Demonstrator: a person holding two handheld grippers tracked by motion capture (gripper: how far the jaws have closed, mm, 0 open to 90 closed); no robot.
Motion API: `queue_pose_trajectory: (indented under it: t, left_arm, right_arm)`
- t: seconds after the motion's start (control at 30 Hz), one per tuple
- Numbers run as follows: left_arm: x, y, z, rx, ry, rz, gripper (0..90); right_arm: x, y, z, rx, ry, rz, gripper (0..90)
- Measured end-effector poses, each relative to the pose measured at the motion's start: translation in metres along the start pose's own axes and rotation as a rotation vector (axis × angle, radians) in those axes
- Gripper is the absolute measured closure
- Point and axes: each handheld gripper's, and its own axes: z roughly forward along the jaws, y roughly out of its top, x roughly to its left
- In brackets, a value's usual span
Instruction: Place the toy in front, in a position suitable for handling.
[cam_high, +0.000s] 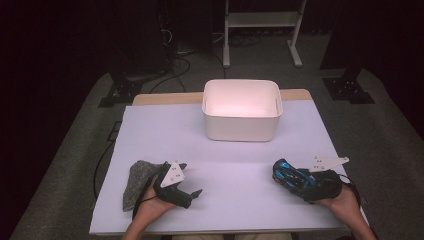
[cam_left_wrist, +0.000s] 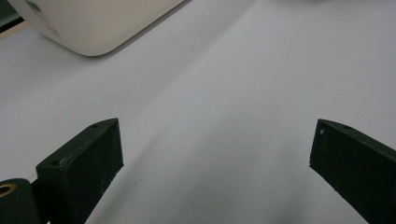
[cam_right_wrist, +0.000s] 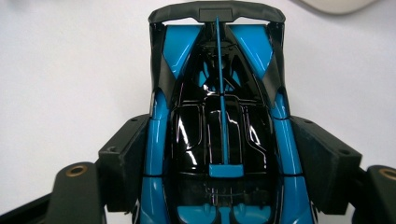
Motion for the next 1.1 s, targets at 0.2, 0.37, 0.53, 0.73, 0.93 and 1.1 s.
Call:
queue_pose_trajectory:
  t: [0.2,0.37,0.53,0.73,0.93,1.1]
  left_arm:
    - [0.0,0.0,0.0,0.005,0.001,0.002,1.8]
    - [-0.001,0.0,0.0,0.012,0.0,0.007,1.8]
    - [-0.001,0.0,-0.001,0.014,-0.002,0.008,1.8]
    - [-0.001,-0.001,-0.002,0.007,0.003,0.006,1.8]
    - [0.0,-0.001,-0.003,0.005,0.005,0.005,1.8]
    - [0.001,-0.001,-0.005,0.001,0.007,-0.001,1.8]
  right_arm:
    - [0.0,0.012,-0.004,-0.002,0.026,-0.021,25.0]
    - [0.004,0.033,-0.009,-0.003,0.06,-0.072,25.0]
    - [0.011,0.061,-0.013,-0.014,0.106,-0.125,25.0]
    - [0.027,0.094,-0.009,-0.003,0.146,-0.206,25.0]
    - [0.044,0.114,0.006,0.019,0.202,-0.277,25.0]
    - [0.055,0.121,0.022,0.032,0.246,-0.308,25.0]
